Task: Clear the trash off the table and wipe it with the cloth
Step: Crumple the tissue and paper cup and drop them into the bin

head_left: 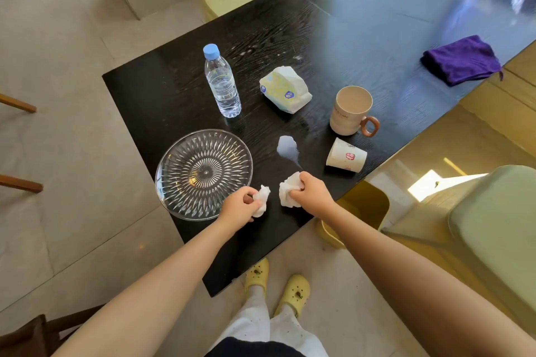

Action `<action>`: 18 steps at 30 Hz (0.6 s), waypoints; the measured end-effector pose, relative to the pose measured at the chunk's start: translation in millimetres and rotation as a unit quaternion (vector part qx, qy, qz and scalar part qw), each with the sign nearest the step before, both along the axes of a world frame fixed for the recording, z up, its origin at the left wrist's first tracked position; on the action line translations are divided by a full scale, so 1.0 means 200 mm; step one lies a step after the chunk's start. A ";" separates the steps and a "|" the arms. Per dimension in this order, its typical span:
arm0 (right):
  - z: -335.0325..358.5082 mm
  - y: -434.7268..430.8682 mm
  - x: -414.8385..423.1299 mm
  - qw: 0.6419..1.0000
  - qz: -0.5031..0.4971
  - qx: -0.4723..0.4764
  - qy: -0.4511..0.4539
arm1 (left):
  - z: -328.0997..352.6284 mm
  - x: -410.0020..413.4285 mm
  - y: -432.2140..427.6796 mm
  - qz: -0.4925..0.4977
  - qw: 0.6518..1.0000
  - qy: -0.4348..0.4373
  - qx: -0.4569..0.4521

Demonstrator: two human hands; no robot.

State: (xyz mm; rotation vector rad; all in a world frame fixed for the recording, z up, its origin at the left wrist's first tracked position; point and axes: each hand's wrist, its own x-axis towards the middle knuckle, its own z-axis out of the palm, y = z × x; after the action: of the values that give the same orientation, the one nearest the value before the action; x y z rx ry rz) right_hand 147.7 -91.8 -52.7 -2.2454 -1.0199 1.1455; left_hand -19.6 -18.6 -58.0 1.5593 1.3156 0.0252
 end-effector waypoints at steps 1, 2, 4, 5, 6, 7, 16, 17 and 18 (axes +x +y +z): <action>0.02 0.00 0.02 0.998 -0.015 0.006 0.055 | 0.02 0.02 0.01 0.026 0.999 -0.022 -0.018; 0.05 0.01 0.03 0.994 -0.023 0.004 0.107 | 0.03 0.03 0.03 0.050 0.997 -0.042 -0.036; 0.10 0.02 0.05 0.982 -0.023 0.001 0.187 | 0.05 0.06 0.05 0.086 0.991 -0.073 -0.076; 0.12 0.02 0.05 0.977 -0.016 0.002 0.212 | 0.05 0.07 0.06 0.098 0.986 -0.086 -0.101; 0.14 0.03 0.05 0.974 -0.008 0.004 0.225 | 0.06 0.08 0.07 0.104 0.982 -0.099 -0.126; 0.15 0.04 0.04 0.974 -0.001 0.007 0.227 | 0.06 0.08 0.07 0.102 0.976 -0.114 -0.152; 0.12 0.04 -0.02 0.993 -0.043 0.076 -0.076 | 0.15 0.15 0.07 0.076 0.946 -0.203 -0.241; 0.12 0.03 -0.03 0.990 -0.051 0.085 -0.095 | 0.16 0.16 0.06 0.068 0.946 -0.206 -0.239; 0.13 0.03 -0.04 0.988 -0.063 0.098 -0.102 | 0.17 0.18 0.06 0.057 0.948 -0.208 -0.236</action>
State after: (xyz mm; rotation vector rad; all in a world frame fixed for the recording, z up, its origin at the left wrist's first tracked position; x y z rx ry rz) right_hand 139.7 -85.8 -26.6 -2.2630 -1.0039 0.7412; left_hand 16.0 -6.9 -23.2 1.0003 0.9824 0.0989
